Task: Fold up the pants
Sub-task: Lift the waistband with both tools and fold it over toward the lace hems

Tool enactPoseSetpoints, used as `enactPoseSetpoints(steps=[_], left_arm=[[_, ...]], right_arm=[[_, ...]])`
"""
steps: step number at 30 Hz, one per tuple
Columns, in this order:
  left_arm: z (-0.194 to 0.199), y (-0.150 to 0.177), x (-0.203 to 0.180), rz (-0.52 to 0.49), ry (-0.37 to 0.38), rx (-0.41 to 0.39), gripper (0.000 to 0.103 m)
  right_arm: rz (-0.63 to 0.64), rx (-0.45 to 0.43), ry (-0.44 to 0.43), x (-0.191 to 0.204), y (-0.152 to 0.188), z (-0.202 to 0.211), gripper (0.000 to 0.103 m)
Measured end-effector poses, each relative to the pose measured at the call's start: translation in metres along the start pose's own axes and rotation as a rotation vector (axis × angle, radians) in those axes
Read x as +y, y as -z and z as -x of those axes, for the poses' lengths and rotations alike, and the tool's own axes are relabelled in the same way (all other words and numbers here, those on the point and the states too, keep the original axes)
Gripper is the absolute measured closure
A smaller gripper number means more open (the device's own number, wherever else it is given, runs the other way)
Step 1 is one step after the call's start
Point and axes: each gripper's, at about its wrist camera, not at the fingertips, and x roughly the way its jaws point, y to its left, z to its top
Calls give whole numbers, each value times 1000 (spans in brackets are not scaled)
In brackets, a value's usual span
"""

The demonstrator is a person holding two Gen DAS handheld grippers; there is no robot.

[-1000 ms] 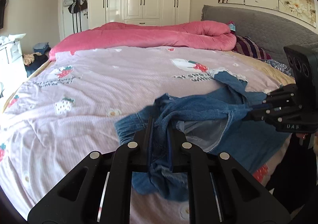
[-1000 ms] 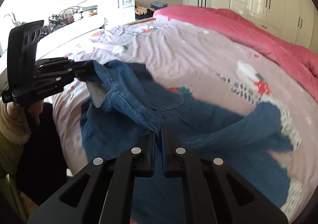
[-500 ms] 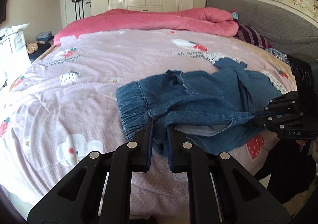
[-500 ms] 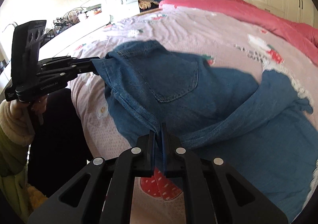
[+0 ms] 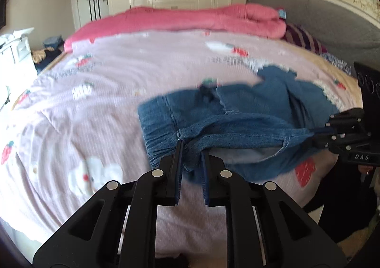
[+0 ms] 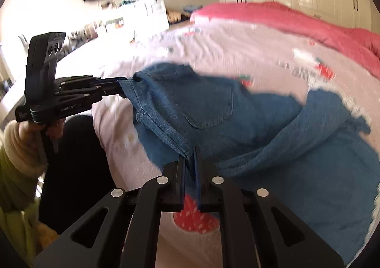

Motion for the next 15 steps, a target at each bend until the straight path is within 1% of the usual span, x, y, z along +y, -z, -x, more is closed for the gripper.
enactPoseSetpoints(steps=[2, 5, 6, 7, 8, 9, 10, 11, 12, 15], left_arm=[[-10, 11, 0, 18, 13, 47, 94], [-8, 15, 0, 20, 17, 54, 92], [-6, 15, 1, 22, 17, 52, 88], [-3, 15, 4, 38, 14, 55, 80], [0, 15, 7, 49, 9, 56, 66], [3, 15, 10, 56, 8, 55, 64], [9, 15, 14, 67, 9, 52, 64], [16, 15, 18, 73, 10, 44, 63], [23, 14, 21, 80, 8, 31, 62], [44, 2, 30, 110, -17, -29, 58]], right_arm=[[-8, 33, 13, -3, 9, -11, 95], [-14, 37, 8, -4, 13, -14, 94], [-9, 39, 4, -3, 13, -12, 92], [-11, 37, -2, -2, 12, -9, 92], [-14, 36, -10, -1, 11, -7, 88], [-18, 37, -23, -1, 10, -5, 79], [-23, 34, -43, -1, 9, -1, 75], [-26, 26, -57, 0, 8, 4, 68], [-27, 13, -68, 1, 6, 10, 64], [-26, -72, -79, 3, -3, 36, 63]])
